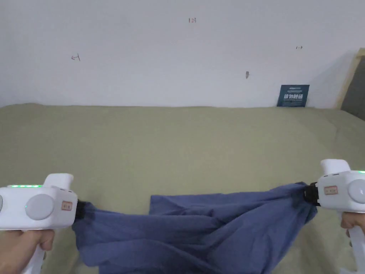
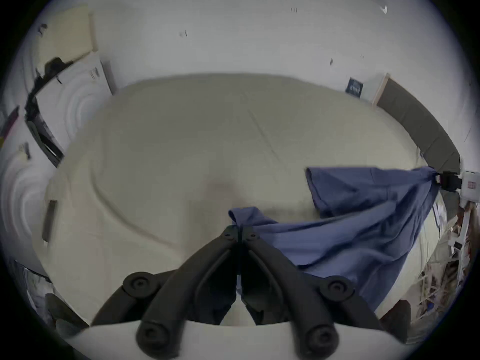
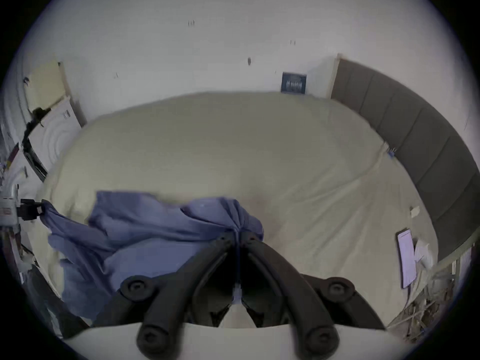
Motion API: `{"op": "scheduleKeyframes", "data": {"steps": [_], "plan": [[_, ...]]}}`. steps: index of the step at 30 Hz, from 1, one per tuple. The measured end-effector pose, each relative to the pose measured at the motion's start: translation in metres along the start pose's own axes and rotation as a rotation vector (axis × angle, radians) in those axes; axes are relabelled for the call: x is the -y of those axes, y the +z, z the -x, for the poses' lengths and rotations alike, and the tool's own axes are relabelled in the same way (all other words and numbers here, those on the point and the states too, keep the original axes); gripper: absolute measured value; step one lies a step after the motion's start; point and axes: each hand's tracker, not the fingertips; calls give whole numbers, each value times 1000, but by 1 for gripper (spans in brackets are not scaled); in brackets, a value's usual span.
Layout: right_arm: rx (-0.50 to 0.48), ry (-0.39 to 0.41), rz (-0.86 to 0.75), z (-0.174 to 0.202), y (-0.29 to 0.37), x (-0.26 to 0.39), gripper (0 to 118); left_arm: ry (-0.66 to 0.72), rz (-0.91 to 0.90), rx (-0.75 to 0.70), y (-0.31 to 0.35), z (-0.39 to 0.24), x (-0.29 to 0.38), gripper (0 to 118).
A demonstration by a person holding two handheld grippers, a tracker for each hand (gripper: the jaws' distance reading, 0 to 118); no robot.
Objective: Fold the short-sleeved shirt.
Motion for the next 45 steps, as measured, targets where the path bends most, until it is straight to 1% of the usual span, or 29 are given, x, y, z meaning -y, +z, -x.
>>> {"op": "scheduleKeyframes", "data": {"steps": [2, 4, 5, 8, 10, 15, 19, 26, 30, 33, 35, 38, 40, 42, 43, 45], "plan": [[-26, 1, -42, 5, 37, -14, 3, -1, -49, -17, 32, 11, -15, 0], [-20, 34, -101, 7, 64, -26, 3, 4, -100, -49, 61, 18, -28, 0], [-15, 40, -127, 14, 79, -33, 3, -1, -126, -66, 74, 21, -34, 0], [-24, 30, -188, 14, 112, -52, 3, 1, -196, -111, 112, 28, -56, 0], [-15, 31, -231, 22, 136, -66, 3, 2, -245, -132, 135, 30, -73, 0], [11, 14, -308, 19, 154, -110, 3, -1, -319, -176, 167, 25, -116, 0], [40, 9, -350, 23, 160, -148, 3, 2, -363, -199, 176, 15, -154, 0], [83, 7, -388, 29, 136, -216, 3, -4, -421, -254, 148, 0, -225, 0], [109, 3, -403, 36, 100, -246, 3, 15, -443, -291, 116, -9, -257, 0], [142, 37, -440, 42, 64, -266, 3, 34, -474, -316, 87, -13, -276, 0], [147, 24, -447, 46, 43, -274, 3, 36, -473, -320, 68, -12, -283, 0], [135, 13, -451, 47, 9, -276, 3, 46, -471, -334, 35, -11, -279, 0], [148, 39, -432, 51, -14, -264, 3, 51, -455, -327, 11, -9, -266, 0], [137, 35, -392, 51, -33, -242, 3, 48, -408, -317, -12, -8, -247, 0], [133, 39, -347, 50, -44, -229, 3, 60, -387, -296, -23, -7, -234, 0], [127, 33, -324, 45, -61, -198, 3, 34, -344, -271, -42, -7, -205, 0]]}}
